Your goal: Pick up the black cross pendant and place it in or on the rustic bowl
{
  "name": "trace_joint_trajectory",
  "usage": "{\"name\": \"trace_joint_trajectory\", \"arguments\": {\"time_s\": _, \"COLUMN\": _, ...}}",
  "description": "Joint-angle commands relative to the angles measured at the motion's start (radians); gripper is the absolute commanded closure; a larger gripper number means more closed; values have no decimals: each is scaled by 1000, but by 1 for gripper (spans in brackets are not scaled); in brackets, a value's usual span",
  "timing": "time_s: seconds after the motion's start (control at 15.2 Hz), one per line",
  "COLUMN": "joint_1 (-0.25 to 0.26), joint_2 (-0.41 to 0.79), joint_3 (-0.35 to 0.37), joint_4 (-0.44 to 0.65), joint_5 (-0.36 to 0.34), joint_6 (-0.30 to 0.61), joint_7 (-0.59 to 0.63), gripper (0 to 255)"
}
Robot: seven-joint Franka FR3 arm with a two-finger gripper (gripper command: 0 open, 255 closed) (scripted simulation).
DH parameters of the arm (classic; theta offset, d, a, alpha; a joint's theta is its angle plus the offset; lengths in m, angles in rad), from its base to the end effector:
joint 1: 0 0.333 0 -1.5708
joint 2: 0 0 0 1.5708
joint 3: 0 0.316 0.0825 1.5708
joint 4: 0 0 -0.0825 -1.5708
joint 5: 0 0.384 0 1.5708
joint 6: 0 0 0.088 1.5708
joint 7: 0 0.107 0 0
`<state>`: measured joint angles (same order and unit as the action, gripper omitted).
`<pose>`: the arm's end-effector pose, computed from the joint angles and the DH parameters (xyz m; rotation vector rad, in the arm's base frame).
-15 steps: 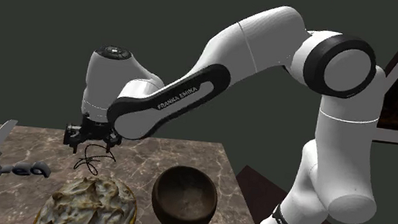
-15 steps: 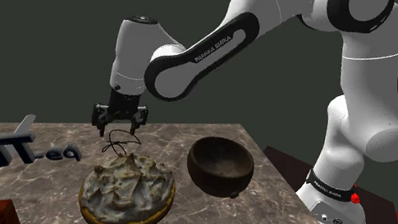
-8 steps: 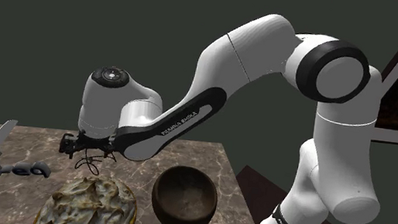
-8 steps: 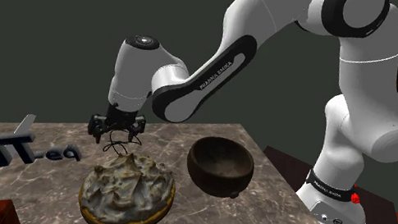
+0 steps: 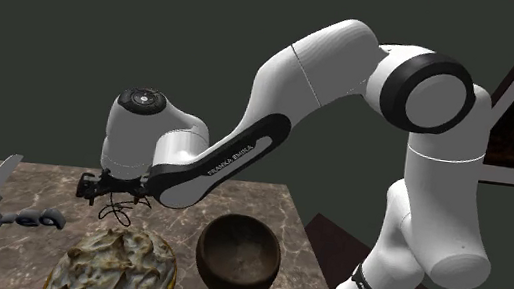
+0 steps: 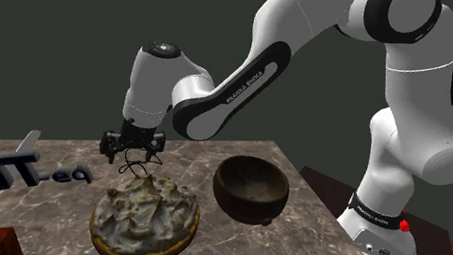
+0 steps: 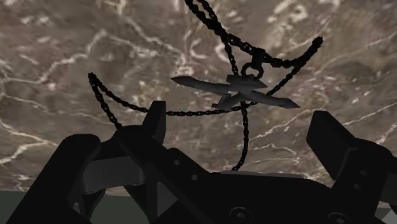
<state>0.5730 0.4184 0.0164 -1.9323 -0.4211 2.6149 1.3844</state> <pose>0.5326 0.3663 0.2952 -2.9365 0.6871 -0.5377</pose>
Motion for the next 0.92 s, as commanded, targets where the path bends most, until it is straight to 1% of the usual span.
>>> {"name": "trace_joint_trajectory", "arguments": {"time_s": 0.0, "joint_1": 0, "joint_2": 0, "joint_3": 0, "joint_4": 0, "joint_5": 0, "joint_6": 0, "joint_7": 0, "gripper": 255}}
{"name": "trace_joint_trajectory", "arguments": {"time_s": 0.59, "joint_1": 0, "joint_2": 0, "joint_3": 0, "joint_4": 0, "joint_5": 0, "joint_6": 0, "joint_7": 0, "gripper": 255}}
{"name": "trace_joint_trajectory", "arguments": {"time_s": 0.86, "joint_1": -6, "joint_2": -34, "joint_3": 11, "joint_4": 7, "joint_5": 19, "joint_6": -40, "joint_7": -22, "gripper": 255}}
